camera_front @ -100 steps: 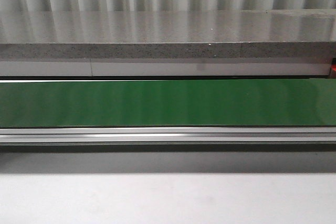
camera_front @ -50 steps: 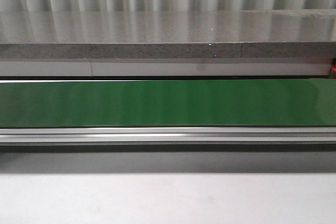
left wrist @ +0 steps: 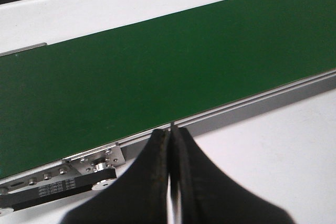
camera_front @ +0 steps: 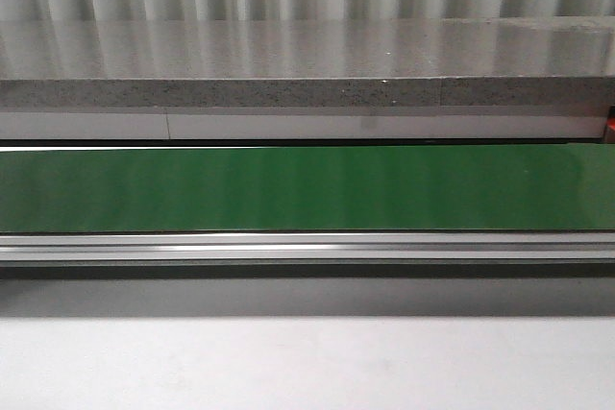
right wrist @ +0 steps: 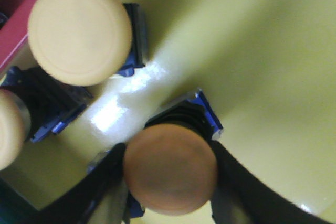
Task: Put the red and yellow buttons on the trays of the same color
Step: 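Lower the yellow button into the yellow tray and open the right gripper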
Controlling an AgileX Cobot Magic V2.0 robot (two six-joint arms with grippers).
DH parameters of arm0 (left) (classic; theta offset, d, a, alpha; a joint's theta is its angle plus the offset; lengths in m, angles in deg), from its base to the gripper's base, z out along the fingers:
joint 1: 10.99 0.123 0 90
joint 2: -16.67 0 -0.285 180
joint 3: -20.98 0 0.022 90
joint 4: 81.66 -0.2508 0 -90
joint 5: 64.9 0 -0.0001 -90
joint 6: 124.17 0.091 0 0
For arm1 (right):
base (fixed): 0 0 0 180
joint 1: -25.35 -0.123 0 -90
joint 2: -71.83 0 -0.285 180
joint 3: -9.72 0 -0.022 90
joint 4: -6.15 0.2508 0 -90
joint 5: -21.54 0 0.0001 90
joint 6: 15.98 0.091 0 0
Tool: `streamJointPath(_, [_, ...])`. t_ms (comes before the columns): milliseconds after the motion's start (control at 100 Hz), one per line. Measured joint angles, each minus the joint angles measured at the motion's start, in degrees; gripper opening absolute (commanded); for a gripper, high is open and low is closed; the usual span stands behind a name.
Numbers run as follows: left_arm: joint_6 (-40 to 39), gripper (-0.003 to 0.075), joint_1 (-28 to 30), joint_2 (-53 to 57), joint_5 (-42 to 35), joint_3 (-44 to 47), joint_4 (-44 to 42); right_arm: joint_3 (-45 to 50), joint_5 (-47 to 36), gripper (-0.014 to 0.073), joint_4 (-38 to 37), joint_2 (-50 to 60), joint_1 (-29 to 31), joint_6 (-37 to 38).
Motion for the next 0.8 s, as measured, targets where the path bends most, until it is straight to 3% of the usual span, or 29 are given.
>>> streamJointPath(110, [0.0, -0.0020, 0.0, 0.0, 0.0, 0.0, 0.0, 0.0, -0.4, 0.0489, 0.1, -0.2, 0.0, 0.0])
streamJointPath(330, [0.0, -0.0020, 0.0, 0.0, 0.0, 0.0, 0.0, 0.0, -0.8, 0.0486, 0.2, 0.3, 0.0, 0.0])
streamJointPath(540, [0.0, -0.0020, 0.0, 0.0, 0.0, 0.0, 0.0, 0.0, -0.8, 0.0484, -1.1, 7.6, 0.0, 0.0])
streamJointPath(660, [0.0, -0.0020, 0.0, 0.0, 0.0, 0.0, 0.0, 0.0, 0.4, 0.0359, -1.7, 13.6, -1.2, -0.4])
streamJointPath(800, [0.0, -0.0020, 0.0, 0.0, 0.0, 0.0, 0.0, 0.0, 2.0, 0.0080, -1.8, 20.0, -6.0, -1.3])
